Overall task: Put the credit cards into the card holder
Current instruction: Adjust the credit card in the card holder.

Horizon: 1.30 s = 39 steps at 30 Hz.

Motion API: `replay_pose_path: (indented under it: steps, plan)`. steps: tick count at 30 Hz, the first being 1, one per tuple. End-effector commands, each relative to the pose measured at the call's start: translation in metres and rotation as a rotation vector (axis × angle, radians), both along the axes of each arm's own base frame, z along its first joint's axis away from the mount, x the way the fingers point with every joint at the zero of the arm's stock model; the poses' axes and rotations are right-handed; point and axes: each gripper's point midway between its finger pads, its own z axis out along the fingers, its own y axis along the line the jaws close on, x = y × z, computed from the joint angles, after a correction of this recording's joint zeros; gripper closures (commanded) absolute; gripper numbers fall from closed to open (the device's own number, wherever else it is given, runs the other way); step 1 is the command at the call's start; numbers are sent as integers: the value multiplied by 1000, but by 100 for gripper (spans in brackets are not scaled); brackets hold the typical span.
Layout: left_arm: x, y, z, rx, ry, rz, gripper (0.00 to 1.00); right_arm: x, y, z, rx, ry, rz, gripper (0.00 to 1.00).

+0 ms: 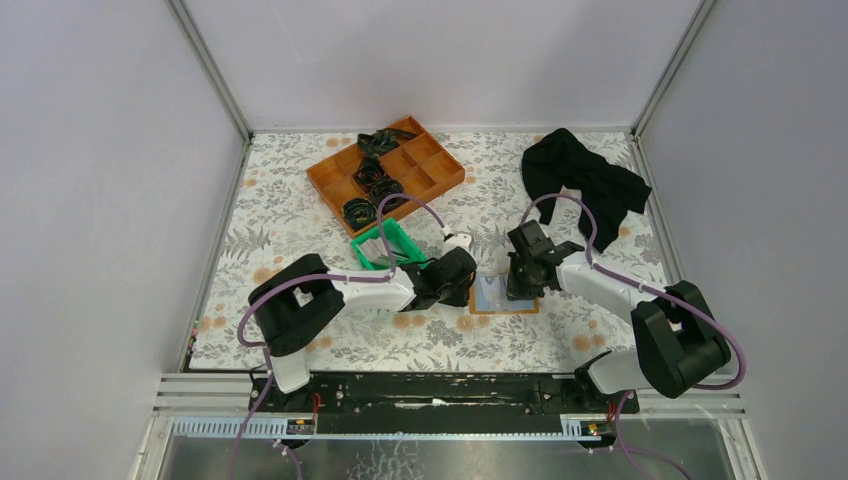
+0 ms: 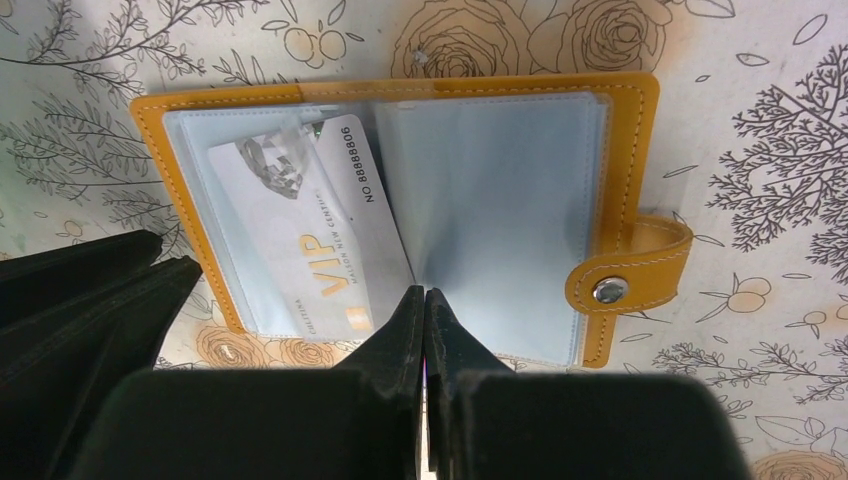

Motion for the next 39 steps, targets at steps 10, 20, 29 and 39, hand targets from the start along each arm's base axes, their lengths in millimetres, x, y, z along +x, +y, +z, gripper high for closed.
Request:
replay_pose_path:
  steps: [10, 20, 29, 39]
  plan:
    - [-48, 36, -55, 159, 189, -49, 68, -5, 1, -10, 31, 26, -28, 100]
    - [-50, 37, -57, 158, 197, -50, 69, -7, 14, -6, 107, 32, -22, 100]
    - [-53, 36, -58, 158, 201, -51, 69, -1, 17, 6, 134, -13, -25, 100]
    - [-54, 36, -58, 160, 199, -55, 69, 6, 1, 12, 47, -50, -47, 100]
